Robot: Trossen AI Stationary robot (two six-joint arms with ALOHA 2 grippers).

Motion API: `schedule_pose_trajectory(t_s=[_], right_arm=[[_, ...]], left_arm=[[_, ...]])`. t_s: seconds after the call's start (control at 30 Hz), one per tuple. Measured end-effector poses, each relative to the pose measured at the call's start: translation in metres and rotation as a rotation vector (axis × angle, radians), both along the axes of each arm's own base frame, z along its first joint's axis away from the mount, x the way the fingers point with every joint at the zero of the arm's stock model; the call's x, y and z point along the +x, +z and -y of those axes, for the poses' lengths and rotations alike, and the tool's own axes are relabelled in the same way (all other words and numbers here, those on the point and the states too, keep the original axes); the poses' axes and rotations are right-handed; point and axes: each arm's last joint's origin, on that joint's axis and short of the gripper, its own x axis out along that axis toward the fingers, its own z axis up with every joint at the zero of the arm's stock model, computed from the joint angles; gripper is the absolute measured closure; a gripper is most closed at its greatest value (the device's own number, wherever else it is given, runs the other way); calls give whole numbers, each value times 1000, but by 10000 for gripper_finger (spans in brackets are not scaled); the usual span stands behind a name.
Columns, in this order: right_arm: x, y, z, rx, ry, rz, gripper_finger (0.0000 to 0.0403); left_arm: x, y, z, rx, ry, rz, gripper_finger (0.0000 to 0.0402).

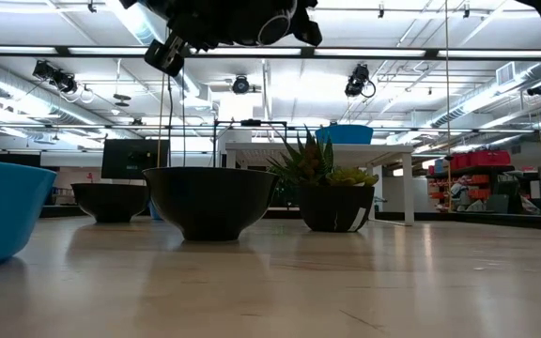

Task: Pick & Place Mini bowls
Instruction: Put the bottom white patterned bowl on the shelf

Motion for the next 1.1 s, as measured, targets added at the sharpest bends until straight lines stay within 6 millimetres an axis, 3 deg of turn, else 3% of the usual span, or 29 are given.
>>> schedule_pose_trajectory(t_s=[0.47, 0.6, 0.77, 1.1], right_arm=[[0, -1, 10, -111, 56, -6, 266], [-9, 1, 15, -89, -12, -45, 266], [-34, 21, 24, -55, -141, -32, 266], [-111, 61, 29, 85, -375, -71, 266]], left_arm=[[-2, 1, 1, -29, -1, -19, 389], [-5, -4, 2, -13, -5, -69, 389], [-10, -11, 1, 37, 15, -152, 389], [-21, 6, -10, 173, -16, -248, 389]])
